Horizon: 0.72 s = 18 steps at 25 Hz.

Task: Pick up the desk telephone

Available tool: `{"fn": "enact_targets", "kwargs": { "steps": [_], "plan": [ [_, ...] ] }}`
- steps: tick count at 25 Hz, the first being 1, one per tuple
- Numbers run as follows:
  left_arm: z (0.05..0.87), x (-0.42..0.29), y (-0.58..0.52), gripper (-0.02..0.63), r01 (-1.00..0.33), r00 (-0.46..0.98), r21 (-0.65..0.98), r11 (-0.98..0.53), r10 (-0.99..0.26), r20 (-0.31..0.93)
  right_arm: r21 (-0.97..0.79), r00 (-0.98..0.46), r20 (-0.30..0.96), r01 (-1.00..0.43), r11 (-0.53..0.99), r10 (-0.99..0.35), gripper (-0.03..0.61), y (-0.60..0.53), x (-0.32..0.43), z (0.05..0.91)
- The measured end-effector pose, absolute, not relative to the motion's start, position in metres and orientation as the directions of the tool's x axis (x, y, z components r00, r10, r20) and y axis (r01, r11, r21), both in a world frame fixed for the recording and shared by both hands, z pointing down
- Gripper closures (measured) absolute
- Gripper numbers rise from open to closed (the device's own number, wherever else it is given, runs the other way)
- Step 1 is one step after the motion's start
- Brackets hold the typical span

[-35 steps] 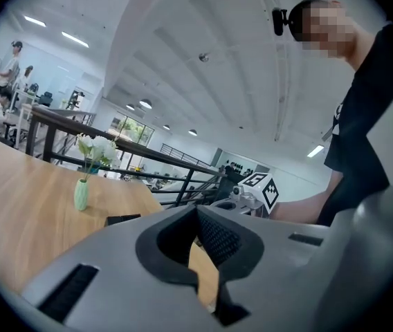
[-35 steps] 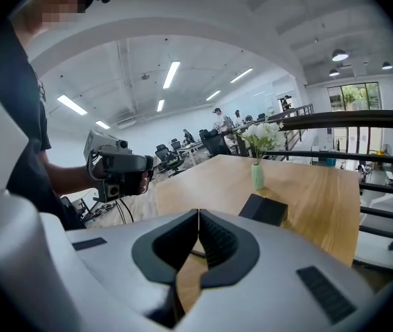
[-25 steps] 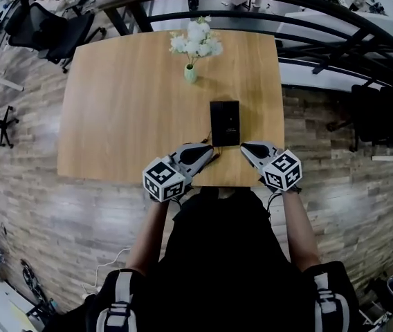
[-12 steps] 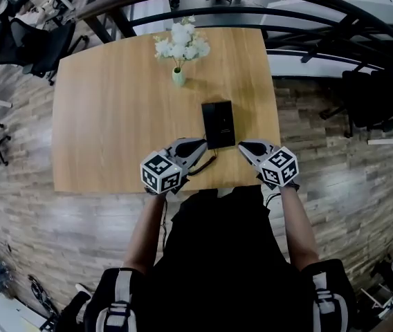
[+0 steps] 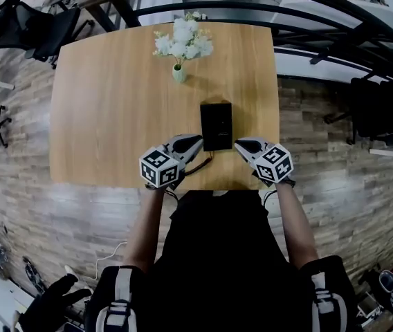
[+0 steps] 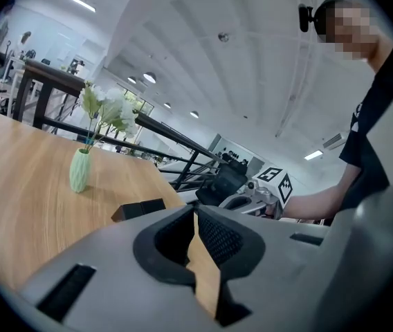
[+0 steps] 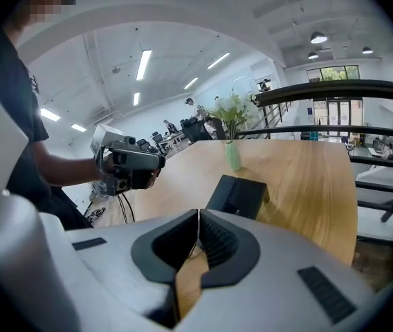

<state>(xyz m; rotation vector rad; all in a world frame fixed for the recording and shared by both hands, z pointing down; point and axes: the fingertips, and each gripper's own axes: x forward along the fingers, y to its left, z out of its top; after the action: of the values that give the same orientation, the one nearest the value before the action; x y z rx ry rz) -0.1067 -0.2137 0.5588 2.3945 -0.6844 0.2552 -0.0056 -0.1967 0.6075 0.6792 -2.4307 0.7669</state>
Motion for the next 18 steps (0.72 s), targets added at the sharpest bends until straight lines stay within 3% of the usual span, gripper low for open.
{"fn": "enact_targets", "kwargs": {
  "steps": [18],
  "plan": [
    [0.644,-0.105,-0.236,0.589,-0.595,0.801,0.575,-0.562,-0.359,0.478,-0.495,-0.756,0.587,-0.618,0.611,-0.290,0.552,-0.233,0.003,0.666]
  ]
}}
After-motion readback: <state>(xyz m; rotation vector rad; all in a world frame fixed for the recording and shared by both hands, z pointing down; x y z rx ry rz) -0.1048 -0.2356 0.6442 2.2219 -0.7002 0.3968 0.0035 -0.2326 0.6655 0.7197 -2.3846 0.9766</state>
